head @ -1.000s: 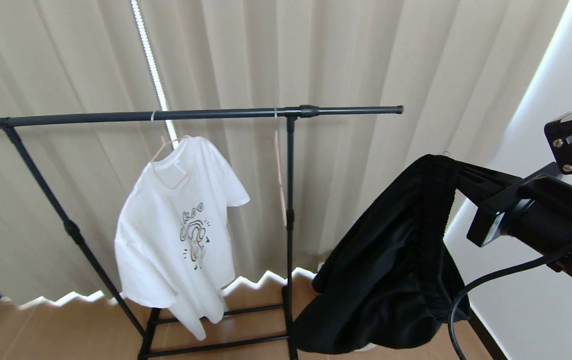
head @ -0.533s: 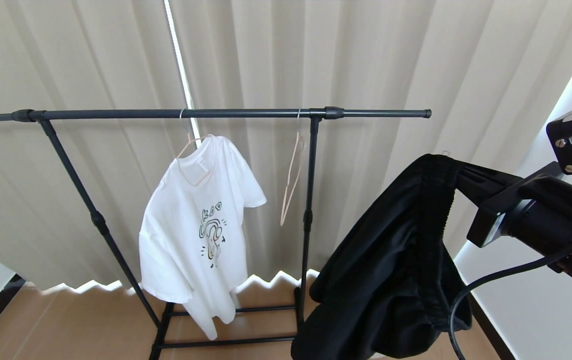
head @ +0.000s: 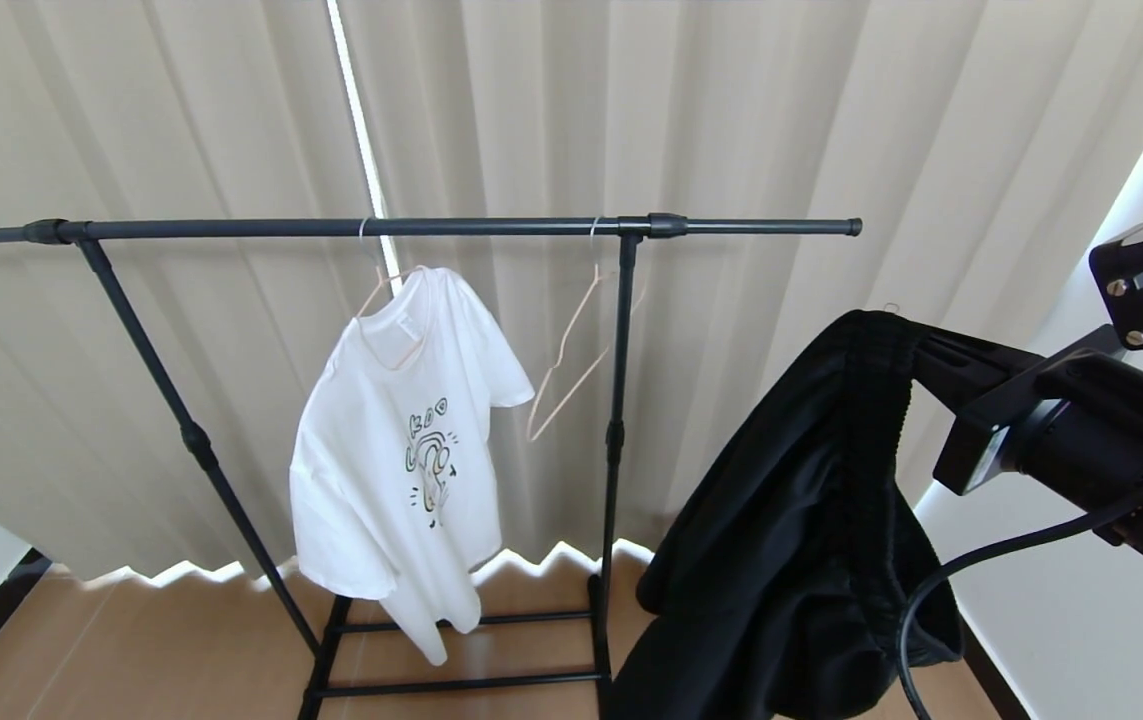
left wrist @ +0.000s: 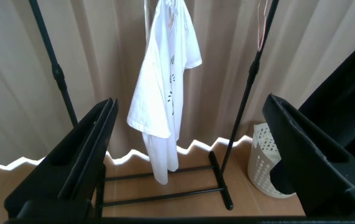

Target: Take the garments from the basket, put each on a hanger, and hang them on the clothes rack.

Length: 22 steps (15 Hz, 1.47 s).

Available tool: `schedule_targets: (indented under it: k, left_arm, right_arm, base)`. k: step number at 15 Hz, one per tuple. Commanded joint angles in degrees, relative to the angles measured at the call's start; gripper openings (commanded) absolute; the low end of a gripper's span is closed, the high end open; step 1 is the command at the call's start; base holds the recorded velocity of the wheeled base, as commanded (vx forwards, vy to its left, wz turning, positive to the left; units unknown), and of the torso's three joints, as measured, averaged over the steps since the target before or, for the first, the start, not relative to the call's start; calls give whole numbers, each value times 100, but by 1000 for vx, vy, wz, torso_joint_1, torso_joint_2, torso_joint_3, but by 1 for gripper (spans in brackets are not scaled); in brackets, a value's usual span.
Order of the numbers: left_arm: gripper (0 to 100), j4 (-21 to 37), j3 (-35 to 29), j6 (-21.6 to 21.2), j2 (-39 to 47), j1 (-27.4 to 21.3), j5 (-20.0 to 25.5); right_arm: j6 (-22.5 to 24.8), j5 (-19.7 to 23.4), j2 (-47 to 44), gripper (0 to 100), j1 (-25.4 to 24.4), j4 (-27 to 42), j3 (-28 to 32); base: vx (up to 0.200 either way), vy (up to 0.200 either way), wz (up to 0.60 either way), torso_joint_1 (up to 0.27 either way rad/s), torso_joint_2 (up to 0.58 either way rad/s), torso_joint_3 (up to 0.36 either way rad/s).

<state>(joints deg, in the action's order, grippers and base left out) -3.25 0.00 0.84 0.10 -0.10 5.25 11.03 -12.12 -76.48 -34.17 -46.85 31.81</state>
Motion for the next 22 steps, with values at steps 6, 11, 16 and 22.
schedule_targets:
  k: [6, 11, 16, 22]
  left_arm:
    - [100, 0, 0, -5, -1, 1, 2]
    - [100, 0, 0, 4, 8, 1, 2]
    - [100, 0, 0, -5, -1, 1, 2]
    - [100, -8, 0, -49, -1, 1, 2]
  right_arm:
    - [4, -1, -16, 0, -2, 0, -8]
    - [22, -19, -68, 0, -2, 0, 1]
    - [31, -71, -112, 0, -2, 44, 27]
    - [4, -186, -552, 0, 60, 185, 177]
  base:
    - [0, 0, 0, 0, 0, 0]
    - [0, 0, 0, 0, 0, 0]
    - [0, 0, 0, 0, 0, 0]
    - [0, 0, 0, 0, 0, 0]
